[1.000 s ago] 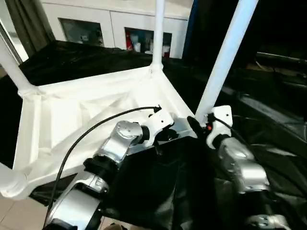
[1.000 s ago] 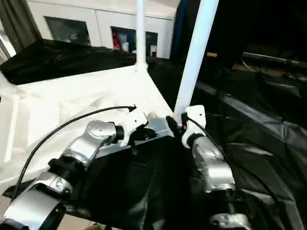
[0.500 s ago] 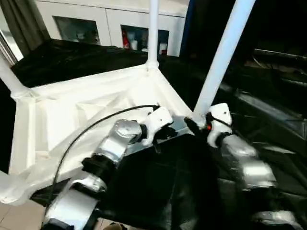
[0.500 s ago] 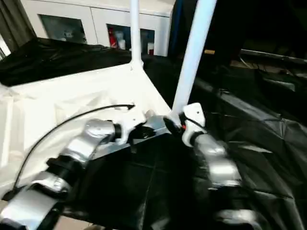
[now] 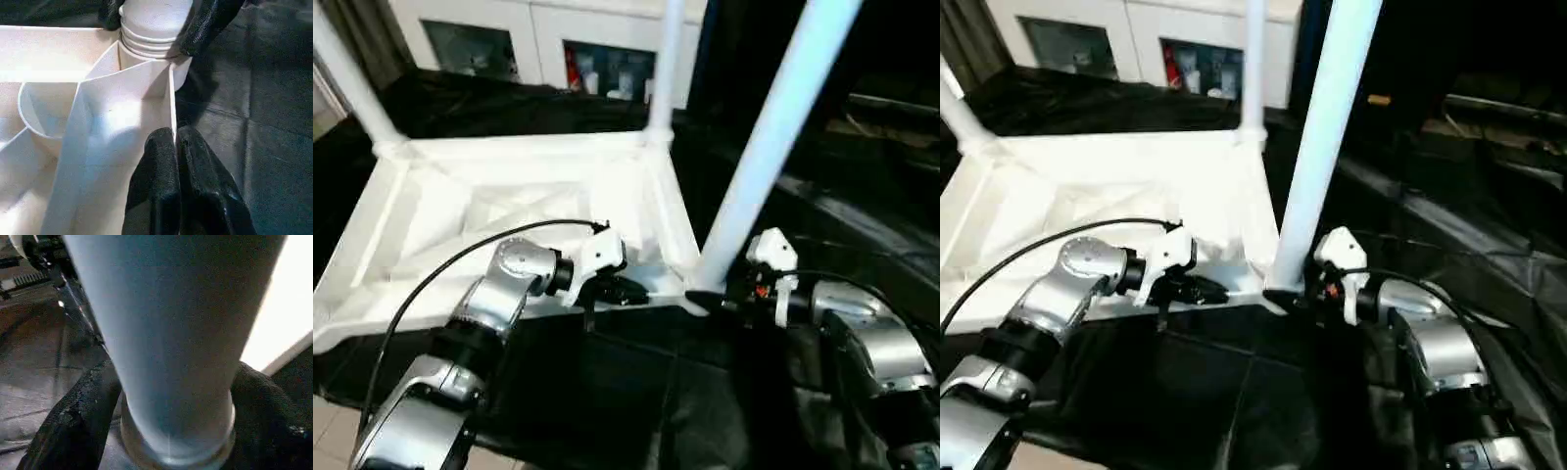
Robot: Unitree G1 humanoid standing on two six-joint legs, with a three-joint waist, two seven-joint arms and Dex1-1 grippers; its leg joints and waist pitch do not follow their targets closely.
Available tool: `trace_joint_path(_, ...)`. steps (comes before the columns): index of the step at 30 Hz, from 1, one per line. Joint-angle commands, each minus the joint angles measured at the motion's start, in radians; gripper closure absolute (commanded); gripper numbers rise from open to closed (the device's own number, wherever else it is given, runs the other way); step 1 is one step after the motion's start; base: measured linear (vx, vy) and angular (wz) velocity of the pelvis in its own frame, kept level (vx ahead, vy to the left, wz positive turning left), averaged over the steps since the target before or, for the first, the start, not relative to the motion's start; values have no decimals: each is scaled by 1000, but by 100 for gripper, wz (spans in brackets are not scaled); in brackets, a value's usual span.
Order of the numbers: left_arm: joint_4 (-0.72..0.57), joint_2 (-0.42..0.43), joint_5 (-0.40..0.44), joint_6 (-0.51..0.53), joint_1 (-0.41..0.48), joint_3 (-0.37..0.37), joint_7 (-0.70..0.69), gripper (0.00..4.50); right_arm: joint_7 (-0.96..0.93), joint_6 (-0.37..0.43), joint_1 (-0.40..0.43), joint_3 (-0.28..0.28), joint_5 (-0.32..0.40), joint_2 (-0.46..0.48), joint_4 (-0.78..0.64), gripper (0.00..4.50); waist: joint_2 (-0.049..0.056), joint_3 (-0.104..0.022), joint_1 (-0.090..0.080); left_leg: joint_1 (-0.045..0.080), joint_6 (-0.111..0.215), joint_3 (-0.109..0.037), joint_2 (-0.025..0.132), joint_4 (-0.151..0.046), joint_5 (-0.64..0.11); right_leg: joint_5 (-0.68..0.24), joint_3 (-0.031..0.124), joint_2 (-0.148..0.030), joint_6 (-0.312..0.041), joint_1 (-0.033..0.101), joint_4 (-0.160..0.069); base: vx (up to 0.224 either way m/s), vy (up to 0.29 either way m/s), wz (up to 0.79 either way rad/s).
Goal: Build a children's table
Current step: Rotate leg to tighten
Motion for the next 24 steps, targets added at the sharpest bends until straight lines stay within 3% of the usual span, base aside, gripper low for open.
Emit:
trace_joint_path(1,13,-7,-3,8,28,-36,-25,450,28,5,4,16,13,-11,-7,109,-11,-55,5,8,145,-1,35,-45,-86,2,27,-39,-315,57,-30,0,0,0)
trace_joint_path(3,13,-7,-4,4,29,-35,-26,450,45,2,3,27,10,-16,-1,141,-14,-54,9,10,121,-2,36,-47,-137,-86,29,-41,-295,56,-37,0,0,0)
trace_joint_path(4,14,-7,-4,3,29,-34,-25,450,46,1,3,28,9,-15,-1,144,-13,-50,11,12,92,-3,36,-51,-185,-175,31,-43,-271,53,-45,0,0,0)
trace_joint_path(5,18,-8,-2,-1,28,-32,-18,450,46,2,3,28,10,-13,-2,144,-13,-50,11,12,92,-3,36,-51,-185,-175,31,-43,-271,53,-45,0,0,0)
trace_joint_path(6,17,-7,-3,0,27,-32,-13,450,50,5,3,26,13,-11,-3,153,-15,-50,11,12,73,-4,34,-52,-205,-220,33,-45,-249,52,-49,0,0,0)
trace_joint_path(9,9,-3,-3,3,29,-29,-6,450,59,7,6,28,15,-13,-6,177,-16,-51,10,12,66,-5,34,-52,-197,-224,34,-43,-237,51,-49,0,0,0)
trace_joint_path(13,35,-13,11,-10,21,-20,41,450,53,2,19,38,8,-10,-4,183,-15,-56,11,10,88,-5,32,-47,-143,-134,33,-40,-255,54,-38,0,0,0)
trace_joint_path(15,60,-25,30,-18,13,-11,100,450,9,1,29,30,3,11,1,185,-17,-51,10,9,92,-4,31,-47,-152,-144,33,-39,-253,51,-42,0,0,0)
trace_joint_path(18,111,-67,50,-16,-10,14,229,450,-167,-6,25,-6,-37,87,61,185,-16,-44,7,12,68,-5,30,-54,-210,-257,33,-42,-228,44,-56,0,0,0)
trace_joint_path(20,128,-88,60,-15,-21,19,281,450,-236,-5,25,-21,-46,121,81,185,-19,-42,2,12,31,-11,28,-61,-253,-369,33,-44,-187,45,-66,0,0,0)
trace_joint_path(22,146,-117,72,-13,-33,23,345,450,-323,4,27,-37,-52,167,97,185,-18,-39,0,19,17,-13,28,-63,-291,-422,33,-43,-165,37,-75,0,0,0)
trace_joint_path(24,156,-142,79,-6,-40,19,375,450,-399,21,28,-51,-56,209,102,185,-15,-36,-6,14,17,-16,26,-67,-313,-461,35,-44,-141,36,-79,0,0,0)
